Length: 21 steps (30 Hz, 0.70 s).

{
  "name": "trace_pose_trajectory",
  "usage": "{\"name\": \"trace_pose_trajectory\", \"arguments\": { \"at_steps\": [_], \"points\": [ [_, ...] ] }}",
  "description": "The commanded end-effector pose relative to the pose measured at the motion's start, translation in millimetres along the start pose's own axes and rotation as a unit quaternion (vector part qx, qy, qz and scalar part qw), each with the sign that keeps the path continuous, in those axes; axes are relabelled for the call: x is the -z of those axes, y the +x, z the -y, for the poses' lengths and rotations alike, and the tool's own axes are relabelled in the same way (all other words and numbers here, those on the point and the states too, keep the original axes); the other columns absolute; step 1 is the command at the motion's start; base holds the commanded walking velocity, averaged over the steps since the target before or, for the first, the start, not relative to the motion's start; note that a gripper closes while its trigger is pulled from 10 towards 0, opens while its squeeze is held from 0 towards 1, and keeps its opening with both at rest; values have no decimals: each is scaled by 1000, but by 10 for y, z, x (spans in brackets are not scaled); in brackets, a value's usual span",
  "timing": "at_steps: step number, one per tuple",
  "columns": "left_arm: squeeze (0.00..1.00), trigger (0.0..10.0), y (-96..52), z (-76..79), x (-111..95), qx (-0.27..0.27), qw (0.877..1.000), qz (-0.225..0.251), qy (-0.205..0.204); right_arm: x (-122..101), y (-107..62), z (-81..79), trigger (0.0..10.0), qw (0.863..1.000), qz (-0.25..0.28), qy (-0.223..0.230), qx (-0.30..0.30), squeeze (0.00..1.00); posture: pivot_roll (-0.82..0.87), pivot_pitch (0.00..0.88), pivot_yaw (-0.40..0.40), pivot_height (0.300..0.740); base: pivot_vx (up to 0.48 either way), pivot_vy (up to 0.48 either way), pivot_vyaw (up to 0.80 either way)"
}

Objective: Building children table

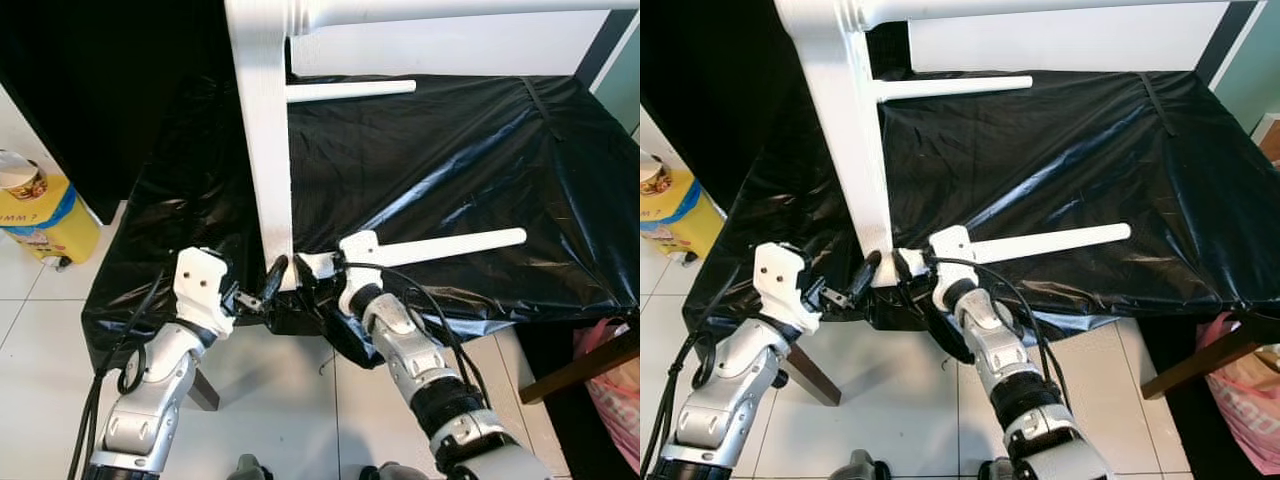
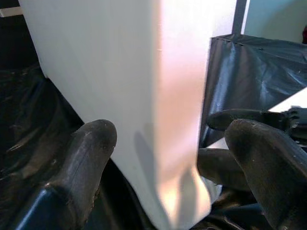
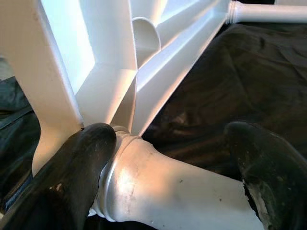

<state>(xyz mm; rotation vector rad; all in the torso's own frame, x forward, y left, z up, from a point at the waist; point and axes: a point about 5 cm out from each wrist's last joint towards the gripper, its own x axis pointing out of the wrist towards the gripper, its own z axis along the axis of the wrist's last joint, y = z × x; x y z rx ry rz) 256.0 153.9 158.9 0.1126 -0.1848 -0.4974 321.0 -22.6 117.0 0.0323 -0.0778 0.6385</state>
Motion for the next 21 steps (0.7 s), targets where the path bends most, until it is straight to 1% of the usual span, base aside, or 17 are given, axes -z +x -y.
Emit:
{"name": "trace_pose_trajectory", "arguments": {
  "at_steps": [1, 2, 3, 4, 5, 7, 9, 10, 11, 13, 15, 16, 17, 18, 19, 20, 21],
  "points": [
    [0, 10000, -15, 90, 19, 52, 999, -10, -11, 72, 93, -322, 10000, 998, -20, 12, -55, 0, 126, 103, -35, 740, 0, 0, 0],
    [0, 10000, -15, 90, 19, 52, 999, -10, -11, 72, 93, -322, 10000, 998, -20, 12, -55, 0, 126, 103, -35, 740, 0, 0, 0],
    [0, 10000, -28, 123, 21, 70, 997, -18, -20, 71, 133, -392, 10000, 997, -21, 12, -68, 0, 126, 102, -35, 740, 0, 0, 0],
    [0, 10000, -28, 123, 21, 70, 997, -18, -20, 71, 133, -392, 10000, 997, -21, 12, -68, 0, 126, 102, -35, 740, 0, 0, 0],
    [0, 10000, -35, 145, 20, 83, 996, -24, -27, 71, 158, -430, 10000, 997, -22, 13, -76, 0, 128, 102, -35, 740, 0, 0, 0],
    [0, 10000, -35, 145, 20, 83, 996, -24, -27, 71, 158, -430, 10000, 997, -22, 13, -76, 0, 128, 102, -35, 740, 0, 0, 0],
    [0, 10000, -44, 230, -7, 115, 991, -32, -57, 64, 212, -508, 10000, 996, -23, 22, -89, 0, 133, 101, -36, 740, 0, 0, 0],
    [0, 10000, -44, 230, -7, 115, 991, -32, -57, 64, 212, -508, 10000, 996, -23, 22, -89, 0, 133, 101, -36, 740, 0, 0, 0],
    [0, 10000, -33, 250, -18, 116, 991, -30, -65, 41, 230, -512, 10000, 996, -19, 21, -89, 0, 134, 101, -37, 740, 0, 0, 0],
    [0, 10000, -33, 250, -18, 116, 991, -30, -65, 41, 230, -512, 10000, 996, -19, 21, -89, 0, 134, 101, -37, 740, 0, 0, 0],
    [0, 10000, -7, 252, -6, 106, 992, -29, -61, -9, 240, -463, 10000, 997, -5, 18, -80, 0, 134, 101, -38, 740, 0, 0, 0],
    [0, 10000, -7, 252, -6, 106, 992, -29, -61, -9, 240, -463, 10000, 997, -5, 18, -80, 0, 134, 101, -38, 740, 0, 0, 0],
    [0, 10000, 23, 224, 7, 86, 995, -29, -50, -32, 214, -367, 10000, 998, 5, 18, -64, 0, 124, 104, -43, 740, 0, 0, 0],
    [0, 10000, 23, 224, 7, 86, 995, -29, -50, -32, 214, -367, 10000, 998, 5, 18, -64, 0, 124, 104, -43, 740, 0, 0, 0],
    [0, 10000, 64, 181, 12, 60, 997, -27, -43, -51, 174, -266, 10000, 999, 15, 16, -50, 0, 119, 104, -46, 740, 0, 0, 0],
    [0, 10000, 64, 181, 12, 60, 997, -27, -43, -51, 174, -266, 10000, 999, 15, 16, -50, 0, 119, 104, -46, 740, 0, 0, 0],
    [0, 10000, 91, 153, 13, 43, 998, -25, -39, -62, 145, -202, 10000, 999, 20, 14, -41, 0, 118, 105, -46, 740, 0, 0, 0]
  ]
}}
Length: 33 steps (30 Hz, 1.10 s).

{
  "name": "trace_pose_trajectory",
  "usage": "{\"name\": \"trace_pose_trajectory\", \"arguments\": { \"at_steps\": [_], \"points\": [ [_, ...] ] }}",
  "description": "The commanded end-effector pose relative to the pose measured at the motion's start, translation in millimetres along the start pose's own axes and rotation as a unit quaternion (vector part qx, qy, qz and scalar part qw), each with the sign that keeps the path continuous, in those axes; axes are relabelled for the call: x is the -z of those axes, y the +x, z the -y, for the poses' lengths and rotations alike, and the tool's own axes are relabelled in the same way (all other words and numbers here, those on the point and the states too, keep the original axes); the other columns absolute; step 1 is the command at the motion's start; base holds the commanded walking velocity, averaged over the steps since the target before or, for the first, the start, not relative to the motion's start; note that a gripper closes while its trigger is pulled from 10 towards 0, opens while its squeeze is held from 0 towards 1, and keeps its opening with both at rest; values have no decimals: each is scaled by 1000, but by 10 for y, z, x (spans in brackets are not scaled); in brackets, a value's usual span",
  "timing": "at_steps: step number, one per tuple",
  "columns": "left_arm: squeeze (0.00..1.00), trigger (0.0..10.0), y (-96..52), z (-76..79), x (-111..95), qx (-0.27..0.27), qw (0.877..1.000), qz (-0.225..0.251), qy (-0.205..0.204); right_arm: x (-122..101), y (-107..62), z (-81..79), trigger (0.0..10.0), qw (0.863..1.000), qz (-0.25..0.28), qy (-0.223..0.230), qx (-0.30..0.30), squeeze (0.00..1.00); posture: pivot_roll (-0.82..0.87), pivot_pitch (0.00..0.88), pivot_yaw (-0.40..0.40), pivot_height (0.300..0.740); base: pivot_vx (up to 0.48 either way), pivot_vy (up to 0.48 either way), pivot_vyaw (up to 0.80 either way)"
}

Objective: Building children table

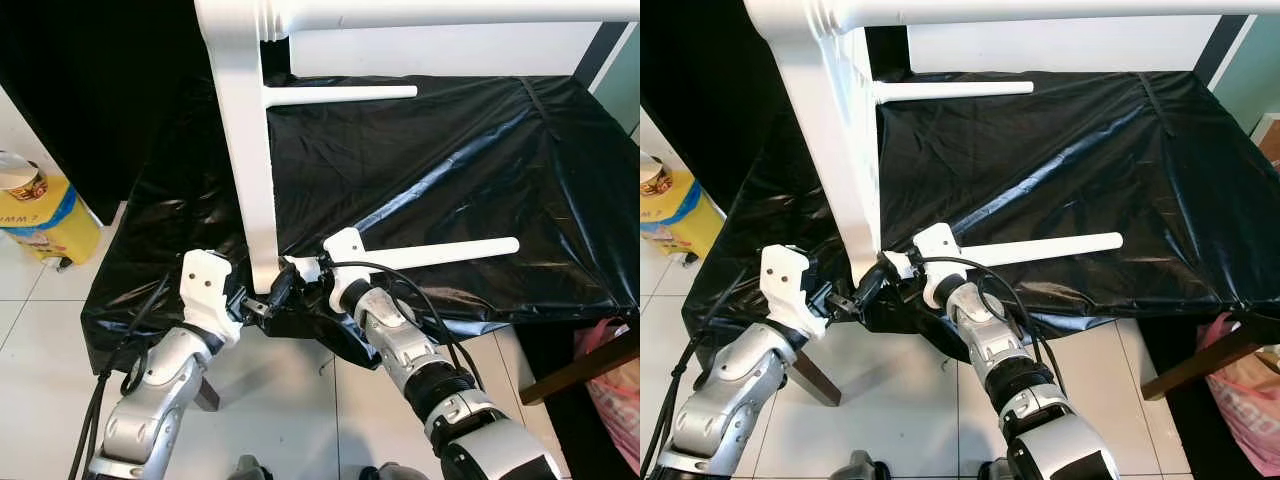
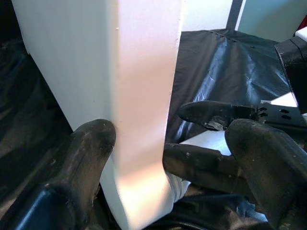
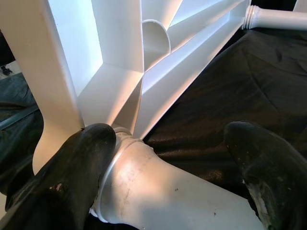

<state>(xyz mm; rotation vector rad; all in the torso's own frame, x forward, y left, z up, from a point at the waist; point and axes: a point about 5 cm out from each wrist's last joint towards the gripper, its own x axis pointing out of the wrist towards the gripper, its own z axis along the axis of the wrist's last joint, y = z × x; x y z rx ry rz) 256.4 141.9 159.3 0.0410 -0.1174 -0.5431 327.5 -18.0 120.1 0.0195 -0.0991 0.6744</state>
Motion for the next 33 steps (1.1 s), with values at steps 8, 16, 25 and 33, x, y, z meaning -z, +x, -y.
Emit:
{"name": "trace_pose_trajectory", "arguments": {
  "at_steps": [8, 16, 25, 33],
  "points": [
    [0, 10000, 156, -13, -48, -21, 1000, 12, -1, -87, -144, 127, 10000, 999, 33, 17, 24, 0, 97, 110, -48, 740, 0, 0, 0],
    [0, 10000, 340, -114, -61, -82, 996, 19, 8, -261, -434, 425, 10000, 995, 69, 17, 69, 0, 66, 108, -48, 740, 0, 0, 0],
    [0, 10000, 326, -378, -64, -117, 992, 11, 51, -428, -638, 631, 10000, 991, 90, 5, 98, 0, 59, 100, -48, 740, 0, 0, 0],
    [0, 10000, 308, -708, -160, -143, 986, 12, 90, -463, -747, 688, 10000, 990, 85, 3, 114, 0, 56, 97, -47, 740, 0, 0, 0]
  ]
}}
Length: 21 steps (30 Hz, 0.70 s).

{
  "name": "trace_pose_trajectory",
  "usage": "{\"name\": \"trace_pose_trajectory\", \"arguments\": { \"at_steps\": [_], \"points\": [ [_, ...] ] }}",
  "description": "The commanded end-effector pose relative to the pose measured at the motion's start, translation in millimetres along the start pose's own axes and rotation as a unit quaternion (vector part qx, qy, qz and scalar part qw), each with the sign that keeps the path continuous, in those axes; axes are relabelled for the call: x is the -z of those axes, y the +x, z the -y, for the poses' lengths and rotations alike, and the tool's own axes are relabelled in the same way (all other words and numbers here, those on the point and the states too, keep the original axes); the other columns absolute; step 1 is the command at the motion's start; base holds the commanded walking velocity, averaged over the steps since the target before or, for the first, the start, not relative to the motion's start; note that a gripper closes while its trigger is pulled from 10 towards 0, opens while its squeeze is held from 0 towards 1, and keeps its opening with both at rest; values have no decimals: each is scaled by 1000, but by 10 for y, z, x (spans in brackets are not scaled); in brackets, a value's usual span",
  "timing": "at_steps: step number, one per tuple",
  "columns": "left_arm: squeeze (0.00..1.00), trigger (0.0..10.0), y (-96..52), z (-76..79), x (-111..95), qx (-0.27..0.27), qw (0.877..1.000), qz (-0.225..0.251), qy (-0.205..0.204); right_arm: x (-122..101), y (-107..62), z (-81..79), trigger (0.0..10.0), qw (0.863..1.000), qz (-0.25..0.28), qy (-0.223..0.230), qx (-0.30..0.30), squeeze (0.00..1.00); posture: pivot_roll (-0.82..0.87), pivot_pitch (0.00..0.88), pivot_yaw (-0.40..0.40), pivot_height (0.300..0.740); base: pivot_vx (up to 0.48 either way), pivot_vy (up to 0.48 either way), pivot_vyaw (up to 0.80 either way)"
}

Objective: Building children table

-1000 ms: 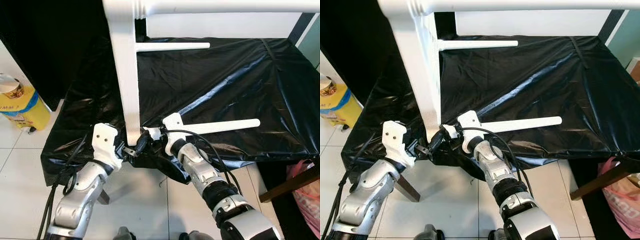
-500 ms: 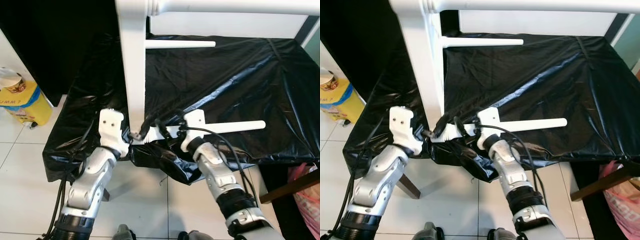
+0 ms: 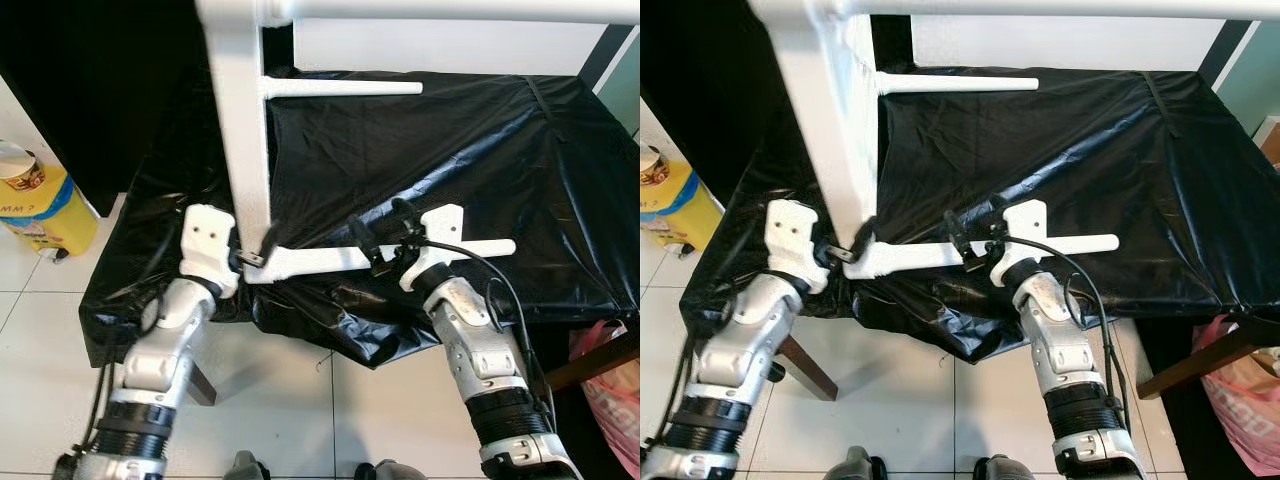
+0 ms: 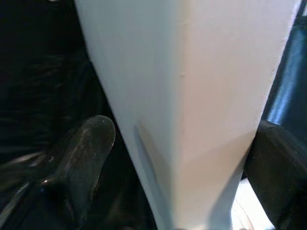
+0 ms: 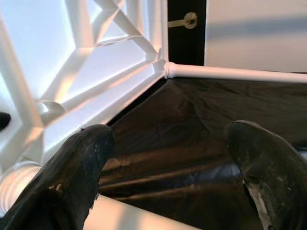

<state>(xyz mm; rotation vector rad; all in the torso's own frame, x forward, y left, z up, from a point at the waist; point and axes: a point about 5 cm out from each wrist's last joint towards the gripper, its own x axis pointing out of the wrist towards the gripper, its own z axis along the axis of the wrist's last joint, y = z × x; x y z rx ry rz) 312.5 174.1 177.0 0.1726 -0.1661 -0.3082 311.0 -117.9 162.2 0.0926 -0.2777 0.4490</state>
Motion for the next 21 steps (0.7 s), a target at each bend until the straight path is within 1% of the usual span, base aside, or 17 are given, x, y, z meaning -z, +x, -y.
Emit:
{"name": "trace_pose_trajectory", "arguments": {
  "at_steps": [1, 2, 5, 7, 8, 9, 10, 12, 14, 16, 17, 18, 19, 21],
  "points": [
    [0, 10000, 11, -141, -35, -32, 999, 9, 14, 12, -40, 14, 10000, 1000, -10, 2, 4, 0, 56, 97, -47, 740, 0, 0, 0],
    [0, 10000, 25, -168, -47, -31, 999, 11, 17, 14, -57, 23, 10000, 1000, -14, 0, 9, 0, 54, 100, -44, 740, 0, 0, 0],
    [0, 10000, 40, -151, -63, -23, 999, 15, 17, 19, -84, 51, 10000, 999, -20, -7, 25, 0, 53, 101, -41, 740, 0, 0, 0],
    [0, 10000, 33, -58, -82, -4, 1000, 23, 10, 29, -114, 81, 10000, 999, -25, -14, 41, 0, 50, 105, -37, 740, 0, 0, 0],
    [0, 10000, 33, -58, -82, -4, 1000, 23, 10, 29, -114, 81, 10000, 999, -25, -14, 41, 0, 50, 105, -37, 740, 0, 0, 0],
    [0, 10000, 21, 12, -101, 11, 999, 31, -2, 32, -140, 100, 10000, 998, -27, -18, 54, 0, 50, 107, -36, 740, 0, 0, 0],
    [0, 10000, 21, 12, -101, 11, 999, 31, -2, 32, -140, 100, 10000, 998, -27, -18, 54, 0, 50, 107, -36, 740, 0, 0, 0],
    [0, 10000, -22, 181, -135, 45, 998, 43, -24, 60, -205, 136, 10000, 995, -33, -36, 84, 0, 47, 110, -33, 740, 0, 0, 0],
    [0, 10000, -22, 181, -135, 45, 998, 43, -24, 60, -205, 136, 10000, 995, -33, -36, 84, 0, 47, 110, -33, 740, 0, 0, 0],
    [0, 10000, -69, 326, -157, 73, 995, 48, -44, 94, -270, 169, 10000, 991, -43, -59, 113, 0, 45, 112, -30, 740, 0, 0, 0],
    [0, 10000, -69, 326, -157, 73, 995, 48, -44, 94, -270, 169, 10000, 991, -43, -59, 113, 0, 45, 112, -30, 740, 0, 0, 0],
    [0, 10000, -90, 380, -165, 80, 995, 49, -46, 97, -294, 185, 10000, 989, -45, -63, 126, 0, 43, 112, -30, 740, 0, 0, 0],
    [0, 10000, -90, 380, -165, 80, 995, 49, -46, 97, -294, 185, 10000, 989, -45, -63, 126, 0, 43, 112, -30, 740, 0, 0, 0],
    [0, 10000, -138, 446, -200, 84, 994, 50, -49, 81, -302, 202, 10000, 987, -45, -64, 138, 0, 39, 113, -31, 740, 0, 0, 0]
  ]
}}
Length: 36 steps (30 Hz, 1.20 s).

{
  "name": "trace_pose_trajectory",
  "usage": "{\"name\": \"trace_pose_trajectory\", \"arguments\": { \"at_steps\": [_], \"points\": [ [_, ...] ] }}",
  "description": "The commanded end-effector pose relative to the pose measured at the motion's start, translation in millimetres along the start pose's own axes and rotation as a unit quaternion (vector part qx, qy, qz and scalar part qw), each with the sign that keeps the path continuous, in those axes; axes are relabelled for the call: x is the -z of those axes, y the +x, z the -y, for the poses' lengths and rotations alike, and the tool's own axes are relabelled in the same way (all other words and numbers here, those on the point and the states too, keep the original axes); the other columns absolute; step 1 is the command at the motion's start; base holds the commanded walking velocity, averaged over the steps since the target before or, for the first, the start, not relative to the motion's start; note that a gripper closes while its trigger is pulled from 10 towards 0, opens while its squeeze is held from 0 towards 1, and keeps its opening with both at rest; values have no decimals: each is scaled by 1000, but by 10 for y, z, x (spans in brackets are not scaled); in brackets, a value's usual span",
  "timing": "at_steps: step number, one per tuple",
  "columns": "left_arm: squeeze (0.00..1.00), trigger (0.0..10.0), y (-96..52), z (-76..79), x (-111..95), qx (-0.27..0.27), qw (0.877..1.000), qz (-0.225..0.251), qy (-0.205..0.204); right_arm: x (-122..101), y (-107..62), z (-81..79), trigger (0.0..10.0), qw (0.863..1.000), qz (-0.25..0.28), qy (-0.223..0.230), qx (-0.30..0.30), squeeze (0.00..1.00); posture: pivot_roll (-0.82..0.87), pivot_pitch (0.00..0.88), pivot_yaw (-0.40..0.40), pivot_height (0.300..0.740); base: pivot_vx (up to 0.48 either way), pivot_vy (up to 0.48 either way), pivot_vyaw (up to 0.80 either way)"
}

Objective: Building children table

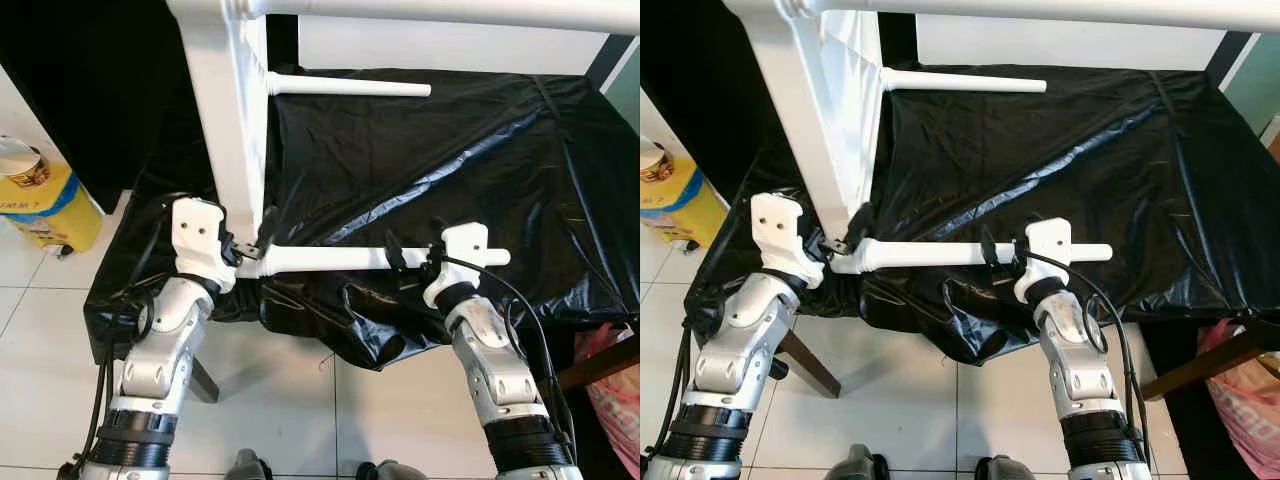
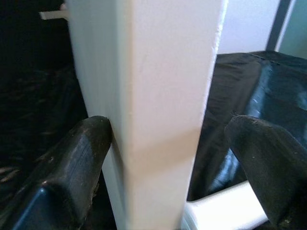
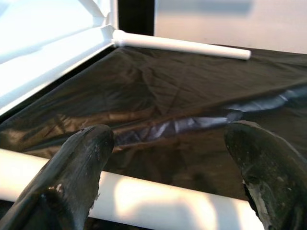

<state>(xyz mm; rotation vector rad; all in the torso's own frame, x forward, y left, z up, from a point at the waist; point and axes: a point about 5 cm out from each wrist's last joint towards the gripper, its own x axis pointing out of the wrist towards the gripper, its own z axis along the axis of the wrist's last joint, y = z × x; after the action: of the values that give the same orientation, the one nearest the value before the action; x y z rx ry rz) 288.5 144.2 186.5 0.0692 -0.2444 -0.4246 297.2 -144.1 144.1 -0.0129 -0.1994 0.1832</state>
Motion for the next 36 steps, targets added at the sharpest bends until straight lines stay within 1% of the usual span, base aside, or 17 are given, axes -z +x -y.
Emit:
{"name": "trace_pose_trajectory", "arguments": {
  "at_steps": [1, 6, 14, 16, 17, 18, 19, 21, 23, 25, 27, 28, 30, 31, 33, 35, 36],
  "points": [
    [0, 10000, -6, 117, -11, 34, 999, -3, -3, -15, -17, 30, 10000, 1000, 0, -3, 12, 0, 39, 113, -31, 740, 0, 0, 0],
    [0, 10000, -85, 129, -73, 29, 999, -3, 14, -41, -1, 70, 10000, 1000, 2, -9, 28, 0, 43, 115, -37, 740, 0, 0, 0],
    [0, 10000, -255, 20, -113, 31, 998, -26, 40, -41, 24, 54, 10000, 1000, -1, -11, 19, 0, 62, 113, -64, 740, 0, 0, 0],
    [0, 10000, -322, 36, -120, 57, 997, -40, 27, -39, 33, 39, 10000, 1000, -2, -10, 14, 0, 66, 112, -68, 740, 0, 0, 0],
    [0, 10000, -393, 105, -131, 93, 994, -56, 5, -35, 42, 22, 10000, 1000, -3, -12, 10, 0, 71, 111, -73, 740, 0, 0, 0],
    [0, 10000, -393, 105, -131, 93, 994, -56, 5, -35, 42, 22, 10000, 1000, -3, -12, 10, 0, 71, 111, -73, 740, 0, 0, 0],
    [0, 10000, -451, 194, -139, 129, 989, -69, -18, -31, 52, 8, 10000, 1000, -4, -13, 5, 0, 74, 110, -76, 740, 0, 0, 0],
    [0, 10000, -510, 283, -147, 163, 983, -82, -33, -28, 59, -1, 10000, 1000, -5, -13, 3, 0, 75, 110, -78, 740, 0, 0, 0],
    [0, 10000, -510, 283, -147, 163, 983, -82, -33, -28, 59, -1, 10000, 1000, -5, -13, 3, 0, 75, 110, -78, 740, 0, 0, 0],
    [0, 10000, -595, 473, -163, 224, 966, -100, -78, -22, 72, -11, 10000, 1000, -7, -13, 0, 0, 82, 108, -80, 740, 0, 0, 0],
    [0, 10000, -595, 473, -163, 224, 966, -100, -78, -22, 72, -11, 10000, 1000, -7, -13, 0, 0, 82, 108, -80, 740, 0, 0, 0],
    [0, 10000, -605, 535, -179, 239, 961, -99, -95, -18, 76, -16, 10000, 1000, -8, -12, 0, 0, 82, 109, -78, 740, 0, 0, 0],
    [0, 10000, -546, 597, -153, 242, 960, -94, -105, -17, 82, -24, 10000, 1000, -9, -12, 0, 0, 79, 107, -73, 740, 0, 0, 0],
    [0, 10000, -447, 632, -109, 229, 964, -85, -108, -19, 87, -27, 10000, 1000, -8, -12, 1, 0, 77, 107, -72, 740, 0, 0, 0],
    [0, 10000, -447, 632, -109, 229, 964, -85, -108, -19, 87, -27, 10000, 1000, -8, -12, 1, 0, 77, 107, -72, 740, 0, 0, 0],
    [0, 10000, -217, 668, -14, 197, 972, -66, -110, -34, 93, -17, 10000, 1000, -4, -13, 9, 0, 63, 103, -57, 740, 0, 0, 0],
    [0, 10000, -217, 668, -14, 197, 972, -66, -110, -34, 93, -17, 10000, 1000, -4, -13, 9, 0, 63, 103, -57, 740, 0, 0, 0]
  ]
}}
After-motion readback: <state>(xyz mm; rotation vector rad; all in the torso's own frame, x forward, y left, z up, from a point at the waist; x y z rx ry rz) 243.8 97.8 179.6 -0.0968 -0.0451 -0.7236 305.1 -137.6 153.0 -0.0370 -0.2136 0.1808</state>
